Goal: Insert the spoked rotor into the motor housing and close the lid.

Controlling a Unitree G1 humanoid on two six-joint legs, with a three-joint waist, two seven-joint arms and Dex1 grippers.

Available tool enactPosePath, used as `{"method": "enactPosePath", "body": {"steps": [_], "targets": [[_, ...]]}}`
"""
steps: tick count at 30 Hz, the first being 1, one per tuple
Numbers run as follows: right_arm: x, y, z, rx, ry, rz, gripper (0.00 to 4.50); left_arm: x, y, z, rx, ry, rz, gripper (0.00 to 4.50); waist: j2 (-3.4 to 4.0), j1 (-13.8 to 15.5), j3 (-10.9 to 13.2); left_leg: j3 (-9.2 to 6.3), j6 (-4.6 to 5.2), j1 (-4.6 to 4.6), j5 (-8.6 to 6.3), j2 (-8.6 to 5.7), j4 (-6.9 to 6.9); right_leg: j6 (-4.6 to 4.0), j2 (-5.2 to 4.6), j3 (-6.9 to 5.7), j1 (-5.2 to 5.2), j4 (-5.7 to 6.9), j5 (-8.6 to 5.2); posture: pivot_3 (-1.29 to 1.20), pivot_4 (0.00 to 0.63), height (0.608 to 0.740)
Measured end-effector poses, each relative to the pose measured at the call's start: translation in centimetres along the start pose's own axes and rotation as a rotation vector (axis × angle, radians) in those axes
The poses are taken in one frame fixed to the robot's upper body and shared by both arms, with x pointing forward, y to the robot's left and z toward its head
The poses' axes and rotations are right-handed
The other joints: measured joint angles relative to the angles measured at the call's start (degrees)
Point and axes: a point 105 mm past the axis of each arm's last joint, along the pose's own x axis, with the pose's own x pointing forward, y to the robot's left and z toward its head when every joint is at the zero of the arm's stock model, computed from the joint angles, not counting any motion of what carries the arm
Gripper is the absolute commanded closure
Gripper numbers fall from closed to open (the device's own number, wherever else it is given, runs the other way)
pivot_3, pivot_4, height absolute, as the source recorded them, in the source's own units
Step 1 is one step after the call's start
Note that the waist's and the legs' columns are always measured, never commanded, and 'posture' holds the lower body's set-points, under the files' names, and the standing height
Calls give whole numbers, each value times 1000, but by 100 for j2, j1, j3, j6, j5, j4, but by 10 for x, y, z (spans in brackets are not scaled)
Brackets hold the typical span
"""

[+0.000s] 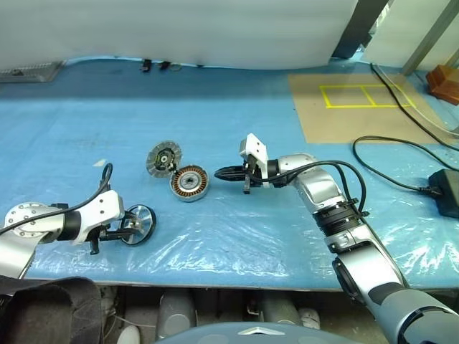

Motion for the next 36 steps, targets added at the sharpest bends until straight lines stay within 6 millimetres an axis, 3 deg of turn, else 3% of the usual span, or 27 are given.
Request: {"method": "enactPosePath", "body": {"steps": [8,17,22,26,36], "targets": [[-1,3,1,2,-7,8,4500,3,-3,13,-92,-102,3,3210,0,19,0,0,0,0,0,-1,4,0,-3,0,3,3,0,0,150,740],[-11,8,-10,17,19,35,4500,3,14,92,-137,-403,10,3210,-1,38,0,-1,-2,-5,1,-2,20,-1,-2,0,2,15,0,0,150,740],[-14,11,-19,19,36,34,4500,17,28,100,-118,-398,67,3210,-1,-12,0,-2,-2,-7,2,-6,26,0,4,0,1,19,1,0,150,740],[-15,12,-24,35,39,26,4500,31,33,95,-112,-364,84,3210,-1,-8,0,-6,-2,-15,2,-6,29,0,3,-2,0,17,1,0,150,740],[-14,11,-22,25,34,3,4500,45,51,110,-94,-398,119,3210,-1,7,0,-21,-2,-31,3,-6,38,0,2,-10,-2,18,1,0,150,740]]}}
